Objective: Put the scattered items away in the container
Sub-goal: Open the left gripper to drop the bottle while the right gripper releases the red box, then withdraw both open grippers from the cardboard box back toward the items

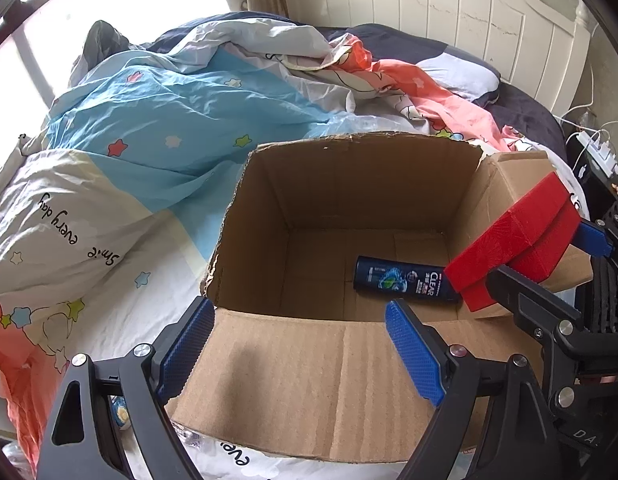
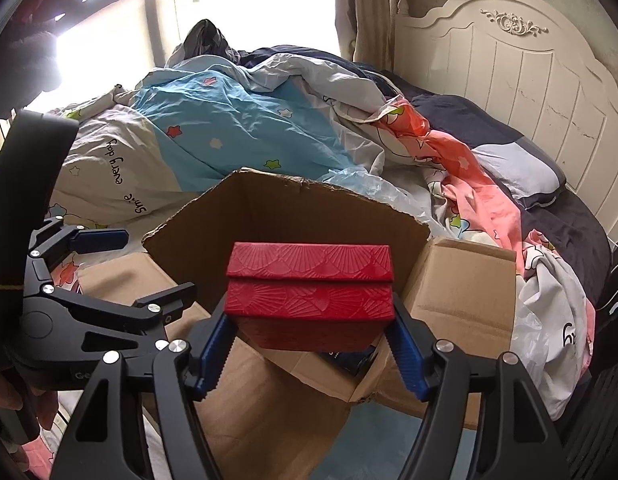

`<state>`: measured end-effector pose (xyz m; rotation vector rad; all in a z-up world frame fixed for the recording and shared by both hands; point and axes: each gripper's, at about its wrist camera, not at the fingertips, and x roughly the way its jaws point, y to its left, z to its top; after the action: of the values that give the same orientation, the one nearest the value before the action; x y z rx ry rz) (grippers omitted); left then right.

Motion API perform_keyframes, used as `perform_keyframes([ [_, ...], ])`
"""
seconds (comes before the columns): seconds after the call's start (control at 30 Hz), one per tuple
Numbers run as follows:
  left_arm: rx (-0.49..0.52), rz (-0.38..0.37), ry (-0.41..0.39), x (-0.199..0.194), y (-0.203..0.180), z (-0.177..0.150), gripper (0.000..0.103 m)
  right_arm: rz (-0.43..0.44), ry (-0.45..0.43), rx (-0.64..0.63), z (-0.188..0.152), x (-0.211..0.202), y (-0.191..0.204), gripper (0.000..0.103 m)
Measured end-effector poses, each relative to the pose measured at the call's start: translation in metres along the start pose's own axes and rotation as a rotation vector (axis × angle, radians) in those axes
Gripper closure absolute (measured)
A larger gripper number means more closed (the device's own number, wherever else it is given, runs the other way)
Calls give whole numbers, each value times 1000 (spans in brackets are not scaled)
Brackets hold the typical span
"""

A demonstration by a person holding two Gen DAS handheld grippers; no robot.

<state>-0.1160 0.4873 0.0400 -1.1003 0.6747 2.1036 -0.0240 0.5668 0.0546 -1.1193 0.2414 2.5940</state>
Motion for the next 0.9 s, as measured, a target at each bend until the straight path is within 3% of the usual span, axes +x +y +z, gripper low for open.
perform_keyframes([
  [0.23, 17, 6, 2, -1, -4, 0, 13, -13, 0, -2, -1, -2, -1, 34],
  [0.37, 20, 4, 2, -2, -4, 0, 13, -17, -5, 4, -2, -5, -3, 26],
  [0.77, 42, 29, -7, -10, -5, -6, 13, -29, -4, -14, -3, -12, 4, 25],
  [0.9, 38, 52, -8, -13, -3, -10, 5, -33, -5, -22, -4, -16, 8, 24],
])
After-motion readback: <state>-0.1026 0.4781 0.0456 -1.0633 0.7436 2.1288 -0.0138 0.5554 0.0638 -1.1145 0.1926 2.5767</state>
